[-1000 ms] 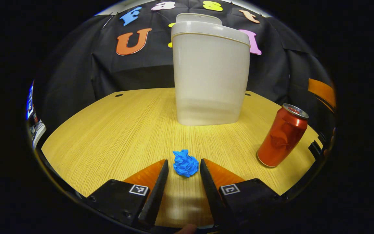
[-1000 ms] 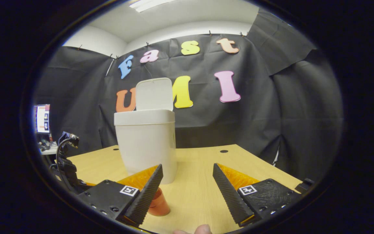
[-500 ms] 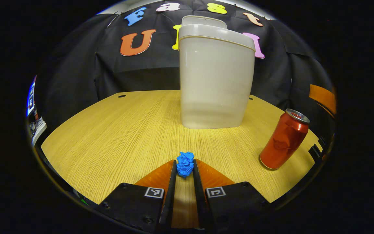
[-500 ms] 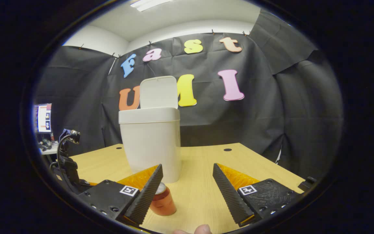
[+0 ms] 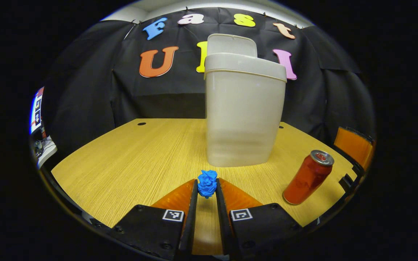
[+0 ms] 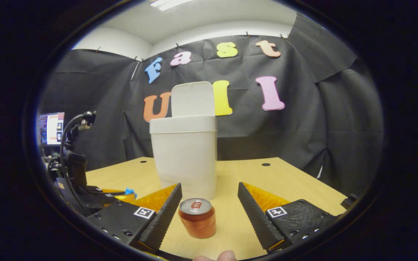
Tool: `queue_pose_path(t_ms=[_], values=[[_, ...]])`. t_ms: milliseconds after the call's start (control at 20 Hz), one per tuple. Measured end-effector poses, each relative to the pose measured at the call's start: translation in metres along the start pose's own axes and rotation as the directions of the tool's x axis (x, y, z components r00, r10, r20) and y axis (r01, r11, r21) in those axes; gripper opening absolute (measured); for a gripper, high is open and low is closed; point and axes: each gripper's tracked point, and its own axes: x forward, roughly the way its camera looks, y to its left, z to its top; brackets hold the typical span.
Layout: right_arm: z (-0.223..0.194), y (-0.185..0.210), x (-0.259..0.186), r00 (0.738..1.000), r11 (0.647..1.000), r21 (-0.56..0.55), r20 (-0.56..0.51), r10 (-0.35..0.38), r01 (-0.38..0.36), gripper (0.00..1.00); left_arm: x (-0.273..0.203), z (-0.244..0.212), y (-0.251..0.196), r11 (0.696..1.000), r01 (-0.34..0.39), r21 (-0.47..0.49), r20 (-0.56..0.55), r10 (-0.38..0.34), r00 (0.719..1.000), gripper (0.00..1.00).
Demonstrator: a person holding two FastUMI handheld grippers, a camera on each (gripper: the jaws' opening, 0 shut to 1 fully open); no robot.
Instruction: Press the lid of the desktop garbage bin to open it, pick up the crumpled paper on the desktop and throw it into the bin, then pick up the pop can on the desktop and drop it into the bin, and finally close the garbage bin lid.
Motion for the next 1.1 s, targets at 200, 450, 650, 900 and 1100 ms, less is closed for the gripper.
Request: queue_pose_path(t_ms=[200, 450, 650, 900, 1100], values=[[-0.018, 0.009, 0.002, 0.999, 1.0, -0.003, -0.044, 0.002, -0.002, 0.96, -0.005, 0.021, 0.0, 1.0, 0.01, -0.008, 0.054, -0.01, 0.998, 0.33], [-0.049, 0.015, 0.01, 0.993, 1.0, 0.012, -0.114, -0.005, 0.007, 0.96, -0.009, 0.037, 0.004, 1.0, 0.015, 0.0, 0.098, -0.015, 0.995, 0.33], [-0.069, 0.018, 0.015, 0.986, 1.0, -0.006, -0.164, -0.016, 0.015, 0.96, -0.007, 0.043, 0.009, 1.0, 0.015, -0.003, 0.106, -0.015, 0.994, 0.33], [-0.101, 0.017, 0.021, 0.965, 1.0, -0.004, -0.259, -0.025, 0.025, 0.96, -0.01, 0.055, 0.015, 1.0, 0.003, -0.027, 0.133, 0.001, 0.991, 0.33], [-0.112, 0.012, 0.026, 0.952, 0.999, 0.018, -0.305, -0.036, 0.043, 0.96, -0.012, 0.068, 0.016, 1.0, -0.007, -0.026, 0.165, 0.012, 0.986, 0.33]])
